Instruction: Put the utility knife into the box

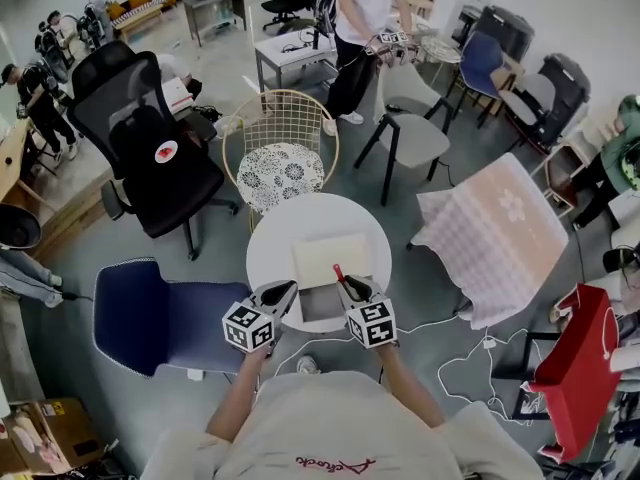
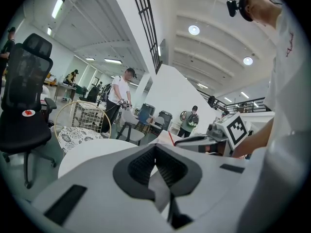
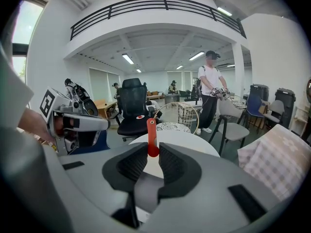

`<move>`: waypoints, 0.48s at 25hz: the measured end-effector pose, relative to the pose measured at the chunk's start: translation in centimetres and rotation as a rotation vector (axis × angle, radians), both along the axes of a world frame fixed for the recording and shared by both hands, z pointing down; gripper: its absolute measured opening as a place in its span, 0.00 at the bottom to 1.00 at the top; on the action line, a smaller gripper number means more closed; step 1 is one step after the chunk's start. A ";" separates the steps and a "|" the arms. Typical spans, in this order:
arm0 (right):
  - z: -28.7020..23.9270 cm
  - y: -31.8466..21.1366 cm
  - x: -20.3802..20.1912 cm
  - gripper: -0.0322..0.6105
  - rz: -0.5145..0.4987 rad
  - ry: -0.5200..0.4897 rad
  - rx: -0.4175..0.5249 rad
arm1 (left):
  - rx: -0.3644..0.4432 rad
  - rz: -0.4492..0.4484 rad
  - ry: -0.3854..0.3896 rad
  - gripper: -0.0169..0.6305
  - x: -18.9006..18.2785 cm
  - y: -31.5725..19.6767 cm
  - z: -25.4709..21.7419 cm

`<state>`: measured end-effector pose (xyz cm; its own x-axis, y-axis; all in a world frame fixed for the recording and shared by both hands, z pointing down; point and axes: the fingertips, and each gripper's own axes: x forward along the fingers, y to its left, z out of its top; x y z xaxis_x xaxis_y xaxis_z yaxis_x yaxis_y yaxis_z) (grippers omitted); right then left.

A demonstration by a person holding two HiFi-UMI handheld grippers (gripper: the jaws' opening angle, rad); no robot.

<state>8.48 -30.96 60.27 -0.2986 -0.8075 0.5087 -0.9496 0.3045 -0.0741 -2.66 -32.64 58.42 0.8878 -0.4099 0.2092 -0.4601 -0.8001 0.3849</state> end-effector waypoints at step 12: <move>1.8 -0.2 3.0 0.18 -0.023 -0.028 -0.026 | -0.037 -0.046 -0.029 0.04 2.1 0.3 1.9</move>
